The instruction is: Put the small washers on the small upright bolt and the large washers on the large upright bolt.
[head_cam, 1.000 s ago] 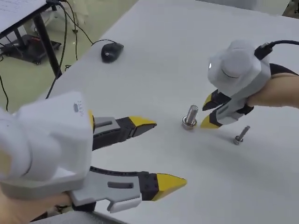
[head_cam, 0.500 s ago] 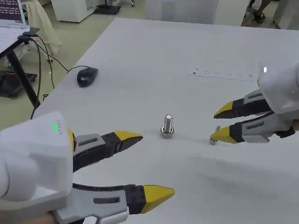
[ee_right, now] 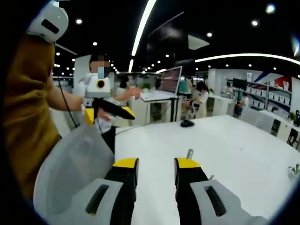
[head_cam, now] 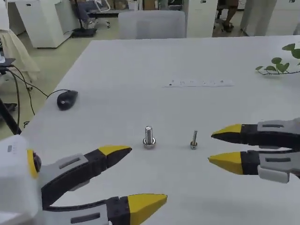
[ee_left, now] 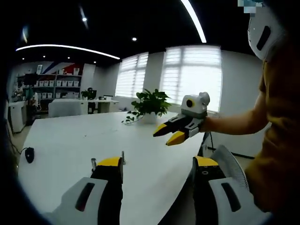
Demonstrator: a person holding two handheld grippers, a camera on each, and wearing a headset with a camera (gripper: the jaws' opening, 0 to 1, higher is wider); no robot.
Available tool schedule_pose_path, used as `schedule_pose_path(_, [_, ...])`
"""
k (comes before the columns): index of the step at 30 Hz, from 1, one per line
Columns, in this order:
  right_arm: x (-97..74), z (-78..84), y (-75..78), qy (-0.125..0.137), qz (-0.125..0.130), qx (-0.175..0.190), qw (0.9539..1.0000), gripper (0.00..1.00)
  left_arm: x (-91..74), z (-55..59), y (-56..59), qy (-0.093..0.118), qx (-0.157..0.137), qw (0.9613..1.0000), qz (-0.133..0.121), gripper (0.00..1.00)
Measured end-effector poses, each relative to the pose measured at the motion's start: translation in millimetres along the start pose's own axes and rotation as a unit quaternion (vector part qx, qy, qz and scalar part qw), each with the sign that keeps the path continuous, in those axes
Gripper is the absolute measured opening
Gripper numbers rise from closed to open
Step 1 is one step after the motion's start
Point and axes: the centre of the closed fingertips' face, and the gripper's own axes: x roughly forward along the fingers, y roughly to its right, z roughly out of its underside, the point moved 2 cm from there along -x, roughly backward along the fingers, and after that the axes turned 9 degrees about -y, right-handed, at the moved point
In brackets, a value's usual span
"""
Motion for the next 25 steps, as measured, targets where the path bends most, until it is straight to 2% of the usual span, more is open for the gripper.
schedule_pose_path(6, [-13.0,14.1,-24.0,0.027,-0.013,0.034,0.999,0.4,-0.1,-4.5,10.1,0.001,0.009,0.9999,0.011,0.59])
schedule_pose_path(8, [-17.9,20.2,-31.4,0.037,-0.005,0.058,0.9976,0.44,-2.2,-5.1,15.0,0.007,-0.003,0.9997,0.025,0.6])
schedule_pose_path(10, [-23.8,26.1,-37.1,0.043,0.007,0.077,0.9961,0.44,-5.5,-3.9,15.5,0.011,-0.017,0.9993,0.033,0.6])
schedule_pose_path(12, [-30.4,31.3,-42.1,0.049,0.016,0.087,0.9949,0.44,-10.0,-3.1,14.9,0.015,-0.022,0.9991,0.032,0.59])
schedule_pose_path(14, [-36.8,37.2,-46.0,0.043,0.023,0.095,0.9943,0.44,-14.4,-2.9,15.7,0.014,-0.019,0.9994,0.027,0.59])
schedule_pose_path(18, [-51.2,41.1,-46.9,0.036,0.034,0.097,0.9941,0.44,-22.5,-3.8,18.7,0.012,-0.015,0.9995,0.024,0.59])
schedule_pose_path(22, [-65.3,34.5,-38.3,0.043,0.048,0.09,0.9939,0.44,-28.2,-7.2,21.2,0.018,-0.014,0.9996,0.018,0.59])
schedule_pose_path(25, [-66.3,28.8,-33.8,0.044,0.05,0.083,0.9944,0.44,-29.2,-7.9,21.7,0.016,-0.011,0.9997,0.013,0.59])
